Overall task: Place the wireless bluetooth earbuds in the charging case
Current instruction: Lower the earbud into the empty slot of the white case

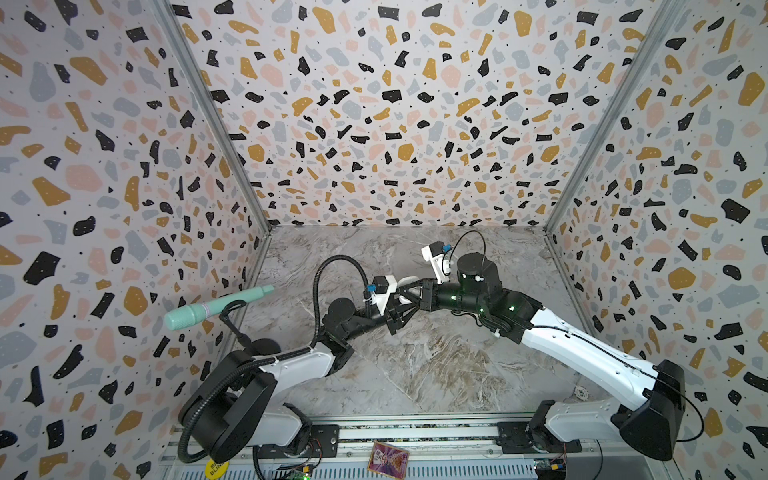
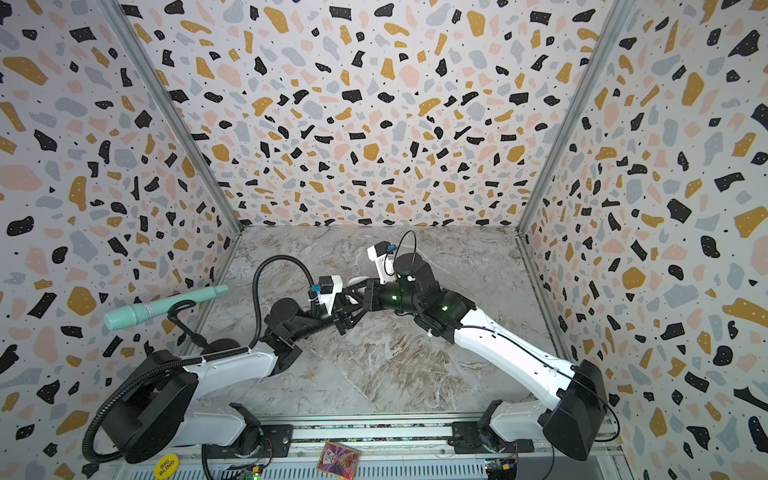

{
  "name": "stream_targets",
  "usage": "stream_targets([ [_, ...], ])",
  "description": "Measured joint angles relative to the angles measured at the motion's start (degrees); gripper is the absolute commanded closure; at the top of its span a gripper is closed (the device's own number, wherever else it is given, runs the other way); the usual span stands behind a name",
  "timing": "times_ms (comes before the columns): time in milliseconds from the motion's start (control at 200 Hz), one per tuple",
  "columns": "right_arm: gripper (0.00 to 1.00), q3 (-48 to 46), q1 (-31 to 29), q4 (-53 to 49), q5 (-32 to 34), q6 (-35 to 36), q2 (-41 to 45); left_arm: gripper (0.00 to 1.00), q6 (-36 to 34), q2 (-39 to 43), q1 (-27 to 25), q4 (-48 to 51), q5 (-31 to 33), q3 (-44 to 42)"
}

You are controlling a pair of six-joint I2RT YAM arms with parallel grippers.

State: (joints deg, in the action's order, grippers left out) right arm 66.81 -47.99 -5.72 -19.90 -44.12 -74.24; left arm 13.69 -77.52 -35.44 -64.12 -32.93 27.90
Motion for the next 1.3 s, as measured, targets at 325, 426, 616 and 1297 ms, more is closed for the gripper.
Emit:
stream_targets([
  [325,0.86,-1.7,0.5,1.0,-0.1,-1.0,0.0,0.8,0.0,0.1,0.0,0.0,0.0,0.0],
  [426,0.86,-2.4,0.5,1.6,-0.2,-1.6,0.0,0.81,-0.1,0.5,0.0,0.3,0.0,0.0],
  [616,0.82,-2.6,0.6,2.3,-0.6,-2.1,0.0,0.81,-0.2,0.9,0.0,0.5,0.0,0.0],
  [1297,0.61,-1.7,0.7,-3.8,1.7,-2.0,2.3,0.81,-0.9,1.4,0.0,2.8,0.5,0.0],
])
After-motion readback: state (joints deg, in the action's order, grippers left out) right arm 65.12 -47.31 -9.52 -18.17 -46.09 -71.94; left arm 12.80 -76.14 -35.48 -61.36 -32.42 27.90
